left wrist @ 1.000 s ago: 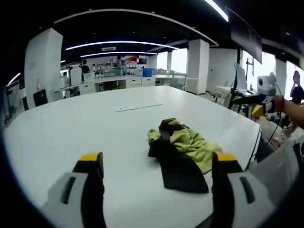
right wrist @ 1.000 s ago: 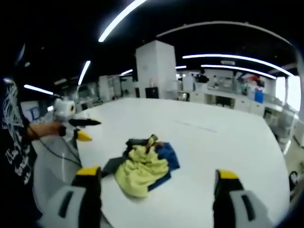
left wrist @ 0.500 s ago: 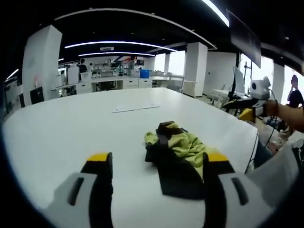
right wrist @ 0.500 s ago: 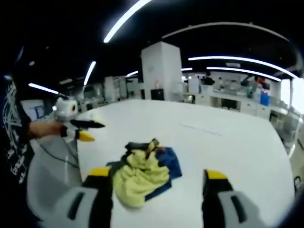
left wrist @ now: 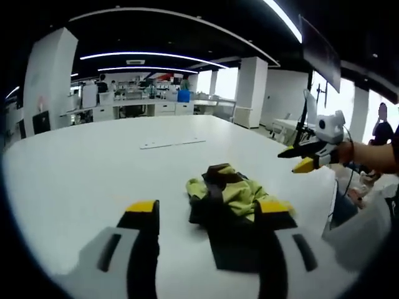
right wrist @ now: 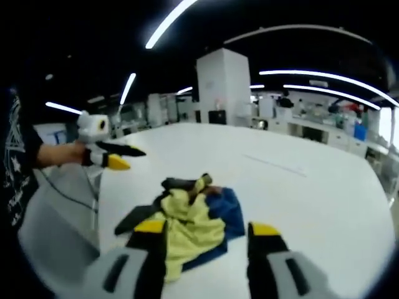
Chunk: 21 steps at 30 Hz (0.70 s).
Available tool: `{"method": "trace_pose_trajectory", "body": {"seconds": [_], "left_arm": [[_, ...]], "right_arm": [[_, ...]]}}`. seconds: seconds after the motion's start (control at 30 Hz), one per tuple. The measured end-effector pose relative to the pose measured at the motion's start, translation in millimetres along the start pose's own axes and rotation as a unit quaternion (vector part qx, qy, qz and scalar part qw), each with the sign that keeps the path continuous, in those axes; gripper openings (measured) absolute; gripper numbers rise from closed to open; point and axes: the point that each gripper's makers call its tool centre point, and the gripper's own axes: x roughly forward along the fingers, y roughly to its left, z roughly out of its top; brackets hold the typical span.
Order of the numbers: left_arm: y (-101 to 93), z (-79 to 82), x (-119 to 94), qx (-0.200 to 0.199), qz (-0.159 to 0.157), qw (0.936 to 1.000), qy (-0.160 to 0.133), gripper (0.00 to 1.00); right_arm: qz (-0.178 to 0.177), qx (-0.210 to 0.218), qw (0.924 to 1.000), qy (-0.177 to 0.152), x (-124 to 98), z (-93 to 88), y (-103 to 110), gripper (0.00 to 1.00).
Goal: Fold the garment on the visible template until the final outline fits inside the template.
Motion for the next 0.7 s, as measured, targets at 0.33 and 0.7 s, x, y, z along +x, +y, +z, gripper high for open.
{"method": "trace_pose_trajectory", "body": {"seconds": [0.33, 0.7], "left_arm": [[4.9, -19.6, 20.9, 0.009, -0.012, 0.9997, 0.021, 0.43], [2.4, -34.5, 43.0, 0.005, -0.03, 0.9985, 0.045, 0.27]], "right_arm": [[0.007, -0.006, 1.0, 0.003, 30.1, 0.6, -7.5, 0.35], [0.008, -0.005, 0.9998, 0.018, 61.2, -6.0, -15.7, 0.22]]}}
